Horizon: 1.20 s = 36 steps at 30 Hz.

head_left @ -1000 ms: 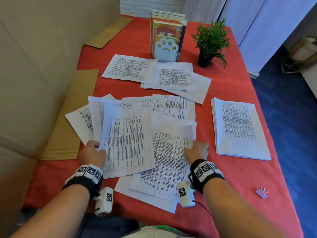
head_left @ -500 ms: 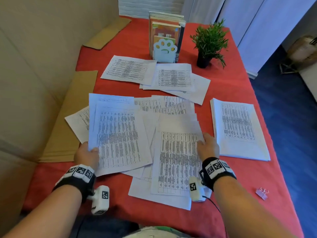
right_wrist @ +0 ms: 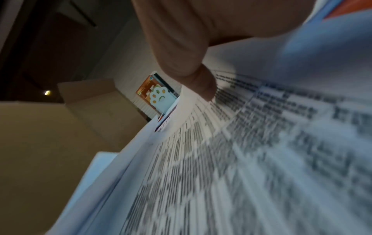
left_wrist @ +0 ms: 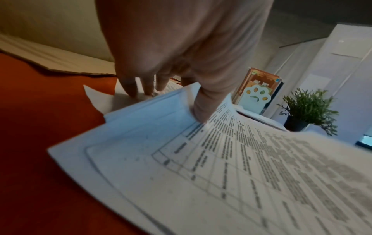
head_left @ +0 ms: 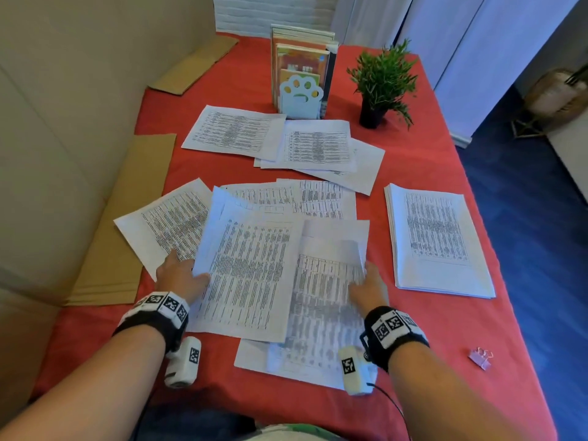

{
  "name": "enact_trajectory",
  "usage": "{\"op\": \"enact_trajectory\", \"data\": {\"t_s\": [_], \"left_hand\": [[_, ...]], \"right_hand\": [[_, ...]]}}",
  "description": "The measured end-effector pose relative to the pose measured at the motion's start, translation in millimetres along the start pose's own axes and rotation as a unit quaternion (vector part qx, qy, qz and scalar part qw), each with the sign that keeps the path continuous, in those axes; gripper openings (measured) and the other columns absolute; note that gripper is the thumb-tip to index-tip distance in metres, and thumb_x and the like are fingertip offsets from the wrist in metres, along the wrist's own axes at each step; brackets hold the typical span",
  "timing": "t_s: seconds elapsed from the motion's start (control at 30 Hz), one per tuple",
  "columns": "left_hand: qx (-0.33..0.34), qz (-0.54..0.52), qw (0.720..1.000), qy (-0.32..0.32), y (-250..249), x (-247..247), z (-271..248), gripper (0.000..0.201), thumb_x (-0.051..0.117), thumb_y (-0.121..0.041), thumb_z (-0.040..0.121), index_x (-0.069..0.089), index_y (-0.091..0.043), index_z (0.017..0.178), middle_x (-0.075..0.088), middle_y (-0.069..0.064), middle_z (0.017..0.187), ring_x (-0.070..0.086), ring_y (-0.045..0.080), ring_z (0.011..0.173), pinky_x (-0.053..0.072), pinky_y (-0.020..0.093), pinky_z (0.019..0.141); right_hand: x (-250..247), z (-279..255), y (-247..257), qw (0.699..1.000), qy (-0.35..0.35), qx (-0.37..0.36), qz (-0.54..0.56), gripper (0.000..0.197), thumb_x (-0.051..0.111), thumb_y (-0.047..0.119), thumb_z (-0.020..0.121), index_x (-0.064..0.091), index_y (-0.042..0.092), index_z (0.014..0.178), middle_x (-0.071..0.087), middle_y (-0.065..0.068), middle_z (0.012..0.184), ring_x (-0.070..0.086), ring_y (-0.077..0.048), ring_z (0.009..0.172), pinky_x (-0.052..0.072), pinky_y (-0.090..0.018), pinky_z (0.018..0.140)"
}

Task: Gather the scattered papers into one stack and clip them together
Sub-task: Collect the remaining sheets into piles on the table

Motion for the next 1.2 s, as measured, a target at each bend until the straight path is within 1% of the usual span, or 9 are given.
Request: {"op": "enact_trajectory", "data": {"t_s": [0.13,0.2,0.37,0.6,0.73,0.93,1.03,1.1,1.2], "left_hand": [[0.037,-0.043,0.998,-0.010,-14.8,1.5,1.8,0.024,0.061,-0.024,0.080,0.066,-0.005,0.094,0.055,0.022,0.123,0.057,0.034,0.096,0.048,0.036,0.081],[0.025,-0.100,0.994,-0.033,-15.9,-3.2,-1.3,0.013,0.057,-0.015,0.084,0.059,-0.003,0.088,0.062,0.024,0.099,0.056,0.031,0.076,0.043,0.032,0.066],[-0.042,-0.201,0.966,-0.157,13.2,-38.6,-15.4,0.024,0.049,-0.005,0.089,0.057,-0.001,0.111,0.063,0.026,0.097,0.058,0.037,0.084,0.045,0.038,0.074],[-0.076,-0.229,0.949,-0.203,43.1,-71.5,-24.8,0.029,0.049,-0.005,0.088,0.059,0.000,0.115,0.063,0.031,0.105,0.053,0.036,0.081,0.045,0.042,0.077],[-0.027,-0.254,0.960,-0.115,8.2,-45.0,-31.1,0.031,0.049,-0.008,0.089,0.058,-0.003,0.119,0.063,0.024,0.113,0.057,0.034,0.092,0.041,0.034,0.078],[0.016,-0.357,0.933,0.033,-40.2,13.2,-48.9,0.032,0.055,-0.033,0.077,0.062,-0.021,0.106,0.070,0.012,0.103,0.067,0.034,0.090,0.055,0.052,0.082],[-0.027,-0.437,0.889,0.133,-57.8,38.0,-56.8,0.023,0.052,-0.037,0.090,0.065,-0.021,0.102,0.073,0.006,0.092,0.069,0.027,0.082,0.056,0.045,0.078],[-0.027,-0.401,0.911,0.093,-52.9,32.1,-48.6,0.031,0.045,-0.036,0.095,0.064,-0.012,0.098,0.069,0.008,0.094,0.065,0.028,0.087,0.052,0.041,0.084],[-0.080,-0.217,0.966,-0.112,-10.8,-11.3,-27.9,0.027,0.051,-0.029,0.089,0.063,-0.012,0.106,0.060,0.018,0.114,0.057,0.038,0.103,0.046,0.042,0.085]], "right_hand": [[-12.2,0.5,3.7,0.999,-0.026,-0.016,-0.032,0.016,0.049,0.003,0.085,0.062,0.004,0.095,0.064,-0.008,0.081,0.062,-0.029,0.078,0.053,-0.033,0.071],[-29.6,3.6,9.5,0.997,-0.068,-0.026,-0.031,0.009,0.050,0.005,0.088,0.058,0.008,0.089,0.062,-0.008,0.079,0.061,-0.029,0.075,0.051,-0.032,0.067],[-71.2,14.9,16.8,0.990,-0.128,-0.029,0.042,0.030,0.049,0.002,0.086,0.060,0.013,0.112,0.065,-0.013,0.090,0.062,-0.030,0.081,0.047,-0.031,0.068],[-74.1,24.0,33.2,0.987,-0.012,-0.007,0.163,0.011,0.060,0.013,0.088,0.057,0.021,0.081,0.063,-0.002,0.080,0.063,-0.025,0.082,0.055,-0.038,0.081],[-31.3,14.5,42.0,0.978,0.060,-0.008,0.200,0.010,0.070,0.025,0.081,0.069,0.017,0.087,0.073,-0.002,0.086,0.069,-0.029,0.093,0.052,-0.048,0.094],[28.2,0.6,46.7,0.969,0.128,-0.020,0.209,0.051,0.072,0.039,0.075,0.058,0.018,0.119,0.068,-0.003,0.116,0.063,-0.023,0.110,0.045,-0.048,0.103],[33.0,-6.5,47.9,0.959,0.130,-0.019,0.249,0.068,0.069,0.011,0.081,0.035,0.024,0.138,0.058,-0.004,0.128,0.061,-0.025,0.111,0.049,-0.044,0.098],[28.1,-6.6,42.8,0.965,0.107,-0.013,0.237,0.080,0.060,-0.004,0.081,0.024,0.031,0.144,0.056,0.001,0.117,0.062,-0.023,0.102,0.053,-0.035,0.086],[9.1,-6.3,24.5,0.983,0.021,0.028,0.181,0.081,0.052,-0.008,0.078,0.023,0.028,0.145,0.059,-0.001,0.101,0.063,-0.021,0.082,0.055,-0.031,0.068]]}}
Point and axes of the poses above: each hand's wrist, its own z-axis towards the middle knuckle, its own x-axis out of the palm, y = z × x, the point moved 9 cm from there along z, towards the middle knuckle
